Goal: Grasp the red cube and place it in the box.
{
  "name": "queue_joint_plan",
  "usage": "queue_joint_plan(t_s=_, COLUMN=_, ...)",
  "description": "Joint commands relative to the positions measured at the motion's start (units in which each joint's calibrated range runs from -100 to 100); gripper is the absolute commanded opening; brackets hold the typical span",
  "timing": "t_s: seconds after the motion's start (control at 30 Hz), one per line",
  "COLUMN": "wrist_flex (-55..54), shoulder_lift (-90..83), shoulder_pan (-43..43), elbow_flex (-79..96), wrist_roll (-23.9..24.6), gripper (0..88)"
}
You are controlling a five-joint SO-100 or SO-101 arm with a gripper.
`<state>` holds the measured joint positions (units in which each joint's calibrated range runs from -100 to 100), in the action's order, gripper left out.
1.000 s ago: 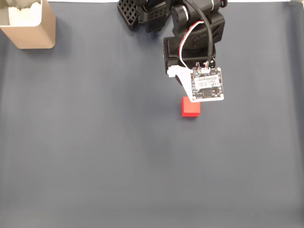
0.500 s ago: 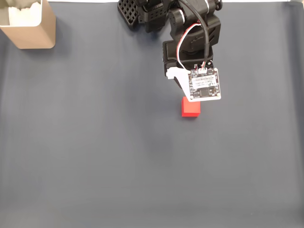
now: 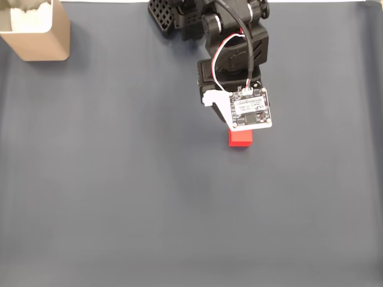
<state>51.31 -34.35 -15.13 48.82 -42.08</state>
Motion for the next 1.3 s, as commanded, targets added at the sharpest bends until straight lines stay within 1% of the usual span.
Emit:
queue_joint_plan(t_s=0.0, wrist_flex=-1.9, shoulder_lift=-0.6, shoulder_pan=1.2, elbow_flex=-0.8, wrist_roll=-0.7, gripper=25.7)
queue_joint_plan(t_s=0.33, wrist_flex=-5.9, shoulder_lift=0.9, shoulder_pan=2.0, elbow_flex=1.0, wrist_roll=-2.6, gripper=27.0)
queue_joint_plan(t_s=0.77, wrist_flex=-10.2, shoulder_lift=4.6, shoulder_pan=1.3, elbow_flex=2.4, wrist_roll=-3.4, gripper=27.0)
queue_joint_plan(t_s=1.27, wrist_flex=-12.7, shoulder_lift=8.5, shoulder_pan=0.0, elbow_flex=2.4, wrist_roll=-3.1, gripper=26.5)
